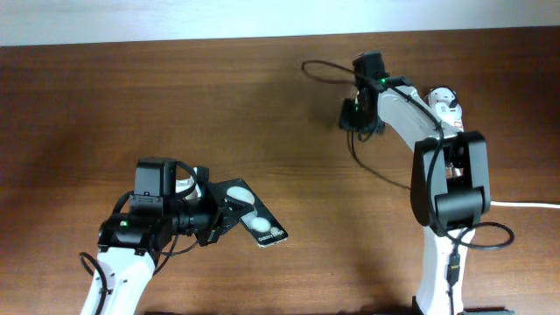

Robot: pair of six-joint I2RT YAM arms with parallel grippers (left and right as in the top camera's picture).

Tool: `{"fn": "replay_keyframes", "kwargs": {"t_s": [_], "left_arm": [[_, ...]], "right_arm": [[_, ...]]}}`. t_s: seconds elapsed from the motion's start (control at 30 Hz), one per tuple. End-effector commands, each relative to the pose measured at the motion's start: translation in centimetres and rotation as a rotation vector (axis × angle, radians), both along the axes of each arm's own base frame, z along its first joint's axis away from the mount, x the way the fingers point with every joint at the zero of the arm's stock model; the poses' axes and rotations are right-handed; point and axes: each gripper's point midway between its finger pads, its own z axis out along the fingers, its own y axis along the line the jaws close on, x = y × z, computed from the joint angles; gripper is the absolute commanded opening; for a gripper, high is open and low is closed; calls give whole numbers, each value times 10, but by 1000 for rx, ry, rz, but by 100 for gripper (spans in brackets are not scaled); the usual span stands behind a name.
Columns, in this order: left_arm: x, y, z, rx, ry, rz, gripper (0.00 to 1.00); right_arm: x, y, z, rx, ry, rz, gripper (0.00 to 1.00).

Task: Plug charger to phone and switch on socket
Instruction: 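Grasp the black USB-C cable near its plug with the right gripper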

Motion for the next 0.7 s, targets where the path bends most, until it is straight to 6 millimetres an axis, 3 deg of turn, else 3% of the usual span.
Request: {"fn": "replay_keyframes", "kwargs": {"t_s": [0.0,0.03,0.1,0.13,0.17,0.2,0.23,0.27,0.37,0.47,0.57,0.67], "left_arm": [[1,-2,6,-12,-25,-16,0],[1,-2,6,-12,-25,-16,0],[1,-2,6,-12,-25,-16,0],[1,-2,6,-12,-25,-16,0],[1,-2,6,-12,-25,-16,0],[1,-2,6,-12,-25,-16,0],[1,-2,6,-13,-25,-17,0],[1,-2,6,-13,-25,-17,0],[0,-2,6,-13,-25,-17,0],[1,-2,6,-13,-25,-17,1],[0,-2,6,-13,-25,-17,0],[0,-2,6,-13,-25,-17,0]], "right_arm": [[-45,23,29,-13,108,173,4],[-82,26,28,-37,247,211,4],[-109,28,28,-76,344,247,4],[-115,28,29,-115,362,265,14],[-114,28,28,-156,348,280,45],[-110,29,28,-168,330,283,51],[-105,28,27,-177,310,281,65],[-102,28,27,-184,296,279,70],[-81,-2,29,-305,214,43,76],[-59,-8,28,-281,130,-66,76],[-41,-19,25,-247,74,-217,69],[-38,-35,14,-239,89,-317,61]]}}
